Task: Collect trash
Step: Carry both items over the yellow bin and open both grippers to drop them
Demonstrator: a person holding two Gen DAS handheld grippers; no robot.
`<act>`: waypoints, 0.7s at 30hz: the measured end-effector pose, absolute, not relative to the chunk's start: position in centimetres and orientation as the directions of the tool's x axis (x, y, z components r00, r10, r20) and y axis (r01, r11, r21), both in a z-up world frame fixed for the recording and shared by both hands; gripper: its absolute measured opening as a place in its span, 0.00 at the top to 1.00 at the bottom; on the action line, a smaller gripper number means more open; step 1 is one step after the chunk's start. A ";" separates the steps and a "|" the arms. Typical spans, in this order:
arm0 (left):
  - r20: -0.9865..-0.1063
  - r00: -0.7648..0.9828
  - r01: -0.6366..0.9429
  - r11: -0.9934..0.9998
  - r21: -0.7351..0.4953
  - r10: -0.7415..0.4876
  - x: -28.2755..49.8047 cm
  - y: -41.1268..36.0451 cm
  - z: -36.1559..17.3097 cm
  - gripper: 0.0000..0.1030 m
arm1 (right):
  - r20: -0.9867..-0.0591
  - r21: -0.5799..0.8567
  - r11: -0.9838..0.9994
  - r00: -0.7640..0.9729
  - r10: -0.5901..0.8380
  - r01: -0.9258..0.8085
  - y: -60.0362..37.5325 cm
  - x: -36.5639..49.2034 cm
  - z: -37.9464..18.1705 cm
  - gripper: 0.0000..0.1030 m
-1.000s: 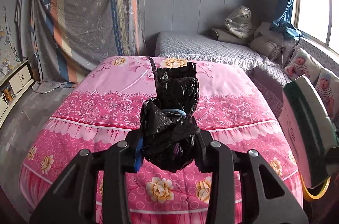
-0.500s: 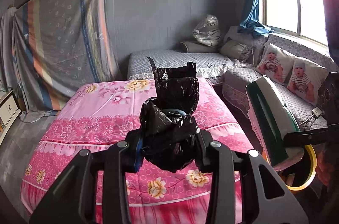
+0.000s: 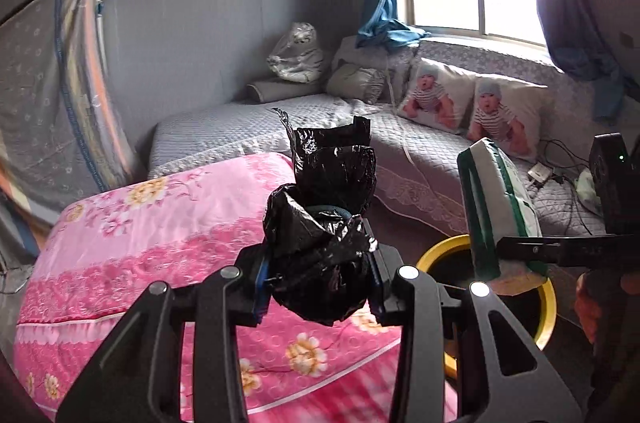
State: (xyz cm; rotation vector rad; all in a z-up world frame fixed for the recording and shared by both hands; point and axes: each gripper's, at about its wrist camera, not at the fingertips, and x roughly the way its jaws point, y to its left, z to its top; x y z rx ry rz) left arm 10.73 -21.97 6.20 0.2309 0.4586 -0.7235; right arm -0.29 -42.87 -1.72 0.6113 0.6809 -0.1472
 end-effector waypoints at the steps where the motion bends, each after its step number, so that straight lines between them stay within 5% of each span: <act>1: -0.499 0.621 0.711 0.702 0.035 -0.604 10.8 -23.4 5.6 0.65 | -0.641 0.475 0.807 0.766 0.044 0.351 -43.6 -0.8 -2.3 0.22; 13: -0.638 0.355 0.837 0.536 -0.109 -0.683 11.6 -34.4 -1.2 0.64 | -0.731 0.429 0.727 0.679 -0.070 0.537 -48.0 -3.1 -6.8 0.20; 17: -0.615 0.378 0.814 0.565 -0.136 -0.692 11.8 -32.7 -0.8 0.27 | -0.757 0.373 0.706 0.637 -0.144 0.602 -48.6 -3.9 -6.6 0.17; 21: -0.562 0.432 0.790 0.597 -0.143 -0.705 12.2 -29.8 0.8 0.14 | -0.732 0.374 0.694 0.655 -0.186 0.616 -48.5 -5.1 -4.9 0.16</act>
